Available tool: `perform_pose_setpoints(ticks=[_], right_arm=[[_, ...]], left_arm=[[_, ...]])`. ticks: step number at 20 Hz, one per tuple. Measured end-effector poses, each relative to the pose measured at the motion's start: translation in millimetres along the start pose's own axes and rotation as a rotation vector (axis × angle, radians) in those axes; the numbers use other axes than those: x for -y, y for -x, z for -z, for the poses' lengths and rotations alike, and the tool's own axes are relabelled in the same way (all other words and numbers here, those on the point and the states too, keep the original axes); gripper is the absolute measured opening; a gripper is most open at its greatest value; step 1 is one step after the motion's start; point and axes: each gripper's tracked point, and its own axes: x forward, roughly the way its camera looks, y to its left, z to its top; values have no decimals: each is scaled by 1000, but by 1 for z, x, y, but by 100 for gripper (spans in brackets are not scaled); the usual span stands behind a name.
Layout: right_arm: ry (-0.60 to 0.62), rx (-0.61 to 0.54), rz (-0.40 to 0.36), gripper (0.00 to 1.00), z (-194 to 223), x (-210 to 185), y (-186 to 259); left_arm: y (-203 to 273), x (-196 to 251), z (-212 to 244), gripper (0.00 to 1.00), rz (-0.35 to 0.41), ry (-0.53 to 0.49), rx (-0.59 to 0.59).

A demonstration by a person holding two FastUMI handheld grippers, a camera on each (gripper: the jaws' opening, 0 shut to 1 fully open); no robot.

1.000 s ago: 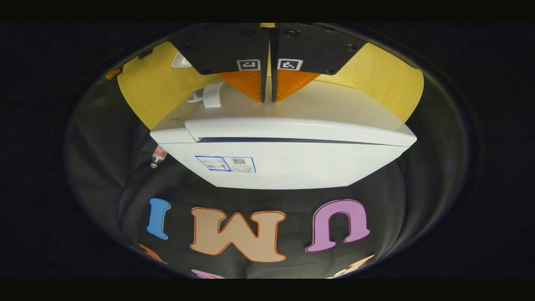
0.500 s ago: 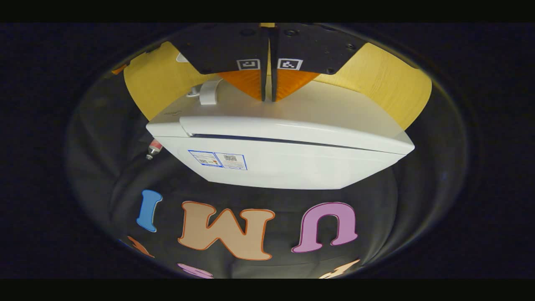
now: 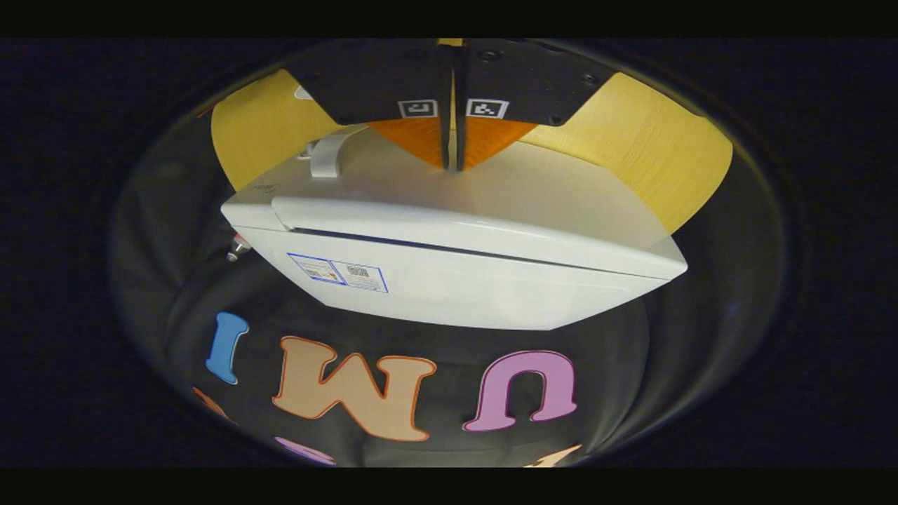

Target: Open the microwave oven with the left hand, put the food in, and close the microwave oven.

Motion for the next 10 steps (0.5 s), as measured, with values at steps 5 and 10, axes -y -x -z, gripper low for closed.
perform_pose_setpoints(ticks=[5, 10], right_arm=[[16, 16, -24, 90, 0, -6, 8], [29, 39, -66, 90, -4, -12, 17]], left_arm=[[-2, 1, 3, 1, 23, 23, 2], [2, -1, -3, 1, 82, 32, 19]])
